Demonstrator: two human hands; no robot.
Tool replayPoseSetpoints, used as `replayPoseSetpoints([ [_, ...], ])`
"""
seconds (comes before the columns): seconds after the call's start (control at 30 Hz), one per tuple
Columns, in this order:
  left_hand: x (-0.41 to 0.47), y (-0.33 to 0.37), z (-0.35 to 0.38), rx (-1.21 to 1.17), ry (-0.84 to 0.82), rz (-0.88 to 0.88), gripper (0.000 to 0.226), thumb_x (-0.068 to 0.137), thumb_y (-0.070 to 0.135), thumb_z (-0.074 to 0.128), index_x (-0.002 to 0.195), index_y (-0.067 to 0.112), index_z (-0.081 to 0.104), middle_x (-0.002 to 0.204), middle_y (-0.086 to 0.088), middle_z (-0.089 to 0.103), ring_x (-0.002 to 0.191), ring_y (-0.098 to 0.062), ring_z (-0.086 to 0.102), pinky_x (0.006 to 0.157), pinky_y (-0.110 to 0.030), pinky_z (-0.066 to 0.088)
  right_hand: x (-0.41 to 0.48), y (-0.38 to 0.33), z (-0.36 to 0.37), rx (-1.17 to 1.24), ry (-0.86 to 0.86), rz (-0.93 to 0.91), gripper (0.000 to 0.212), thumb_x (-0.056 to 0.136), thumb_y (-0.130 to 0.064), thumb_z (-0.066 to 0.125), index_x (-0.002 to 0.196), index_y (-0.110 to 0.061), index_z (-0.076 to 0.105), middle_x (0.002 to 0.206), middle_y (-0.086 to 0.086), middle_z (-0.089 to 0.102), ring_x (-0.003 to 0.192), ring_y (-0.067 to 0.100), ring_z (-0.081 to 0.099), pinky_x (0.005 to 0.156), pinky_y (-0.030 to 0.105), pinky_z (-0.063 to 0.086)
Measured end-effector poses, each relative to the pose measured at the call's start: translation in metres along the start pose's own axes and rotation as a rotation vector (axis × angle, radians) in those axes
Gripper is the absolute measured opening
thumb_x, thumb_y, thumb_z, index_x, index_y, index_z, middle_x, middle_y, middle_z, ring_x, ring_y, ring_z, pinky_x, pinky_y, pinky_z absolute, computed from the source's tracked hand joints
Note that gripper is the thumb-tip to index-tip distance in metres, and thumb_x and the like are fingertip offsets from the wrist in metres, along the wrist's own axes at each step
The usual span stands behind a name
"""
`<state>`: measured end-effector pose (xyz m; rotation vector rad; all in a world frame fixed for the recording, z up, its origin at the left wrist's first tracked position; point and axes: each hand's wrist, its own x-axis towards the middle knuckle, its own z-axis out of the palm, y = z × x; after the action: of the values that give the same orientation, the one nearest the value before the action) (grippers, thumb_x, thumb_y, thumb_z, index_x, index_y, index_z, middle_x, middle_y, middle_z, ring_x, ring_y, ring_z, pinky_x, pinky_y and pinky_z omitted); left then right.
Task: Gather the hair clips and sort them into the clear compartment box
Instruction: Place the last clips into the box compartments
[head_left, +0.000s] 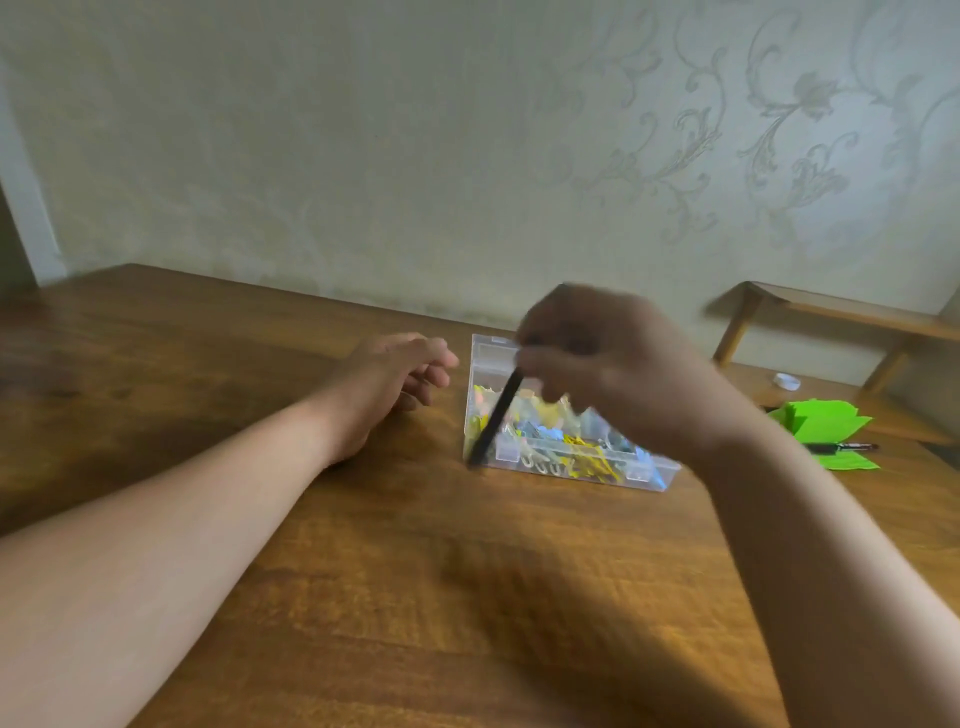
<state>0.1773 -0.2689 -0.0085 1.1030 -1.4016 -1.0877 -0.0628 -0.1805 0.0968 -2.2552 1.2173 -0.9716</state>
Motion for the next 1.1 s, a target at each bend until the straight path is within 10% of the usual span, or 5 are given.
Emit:
replayPoseSetpoints([
  [0.17, -0.001, 0.0, 0.005, -0.01, 0.021, 0.005, 0.033, 0.108, 0.033, 0.056, 0.11, 0.009, 0.078, 0.092, -0.004, 0.075, 0.08, -0.018, 0.062, 0.071, -0.033, 0.045, 0.0, 0.039, -0.03, -0.067, 0.268, 0.163, 0.005, 0.091, -0.004, 0.075, 0.09, -0.007, 0.071, 0.072, 0.006, 0.076, 0.052, -0.001, 0.067, 0.05, 0.015, 0.05],
  [0.37, -0.001, -0.002, 0.0, 0.014, 0.006, 0.02, 0.032, 0.11, 0.033, 0.054, 0.108, 0.015, 0.081, 0.09, 0.0, 0.075, 0.08, -0.016, 0.063, 0.072, -0.033, 0.046, 0.002, 0.062, -0.021, -0.126, 0.168, 0.241, 0.007, 0.089, -0.012, 0.077, 0.086, -0.018, 0.073, 0.071, -0.002, 0.078, 0.073, 0.024, 0.076, 0.069, 0.051, 0.063],
  [0.53, -0.003, -0.001, 0.0, 0.018, 0.002, 0.014, 0.033, 0.11, 0.034, 0.053, 0.109, 0.016, 0.081, 0.092, -0.001, 0.075, 0.082, -0.017, 0.063, 0.074, -0.033, 0.047, 0.004, 0.06, -0.02, -0.007, 0.138, 0.211, 0.004, 0.091, -0.007, 0.078, 0.091, -0.008, 0.074, 0.073, 0.004, 0.078, 0.058, 0.003, 0.069, 0.055, 0.018, 0.052],
  [1.1, -0.002, -0.001, 0.0, 0.012, -0.005, 0.021, 0.032, 0.11, 0.032, 0.054, 0.109, 0.013, 0.08, 0.09, -0.001, 0.074, 0.078, -0.015, 0.063, 0.07, -0.031, 0.046, -0.002, 0.089, -0.026, -0.398, -0.087, 0.305, 0.009, 0.087, -0.024, 0.085, 0.085, -0.028, 0.077, 0.082, -0.009, 0.077, 0.072, 0.003, 0.069, 0.052, 0.006, 0.044],
])
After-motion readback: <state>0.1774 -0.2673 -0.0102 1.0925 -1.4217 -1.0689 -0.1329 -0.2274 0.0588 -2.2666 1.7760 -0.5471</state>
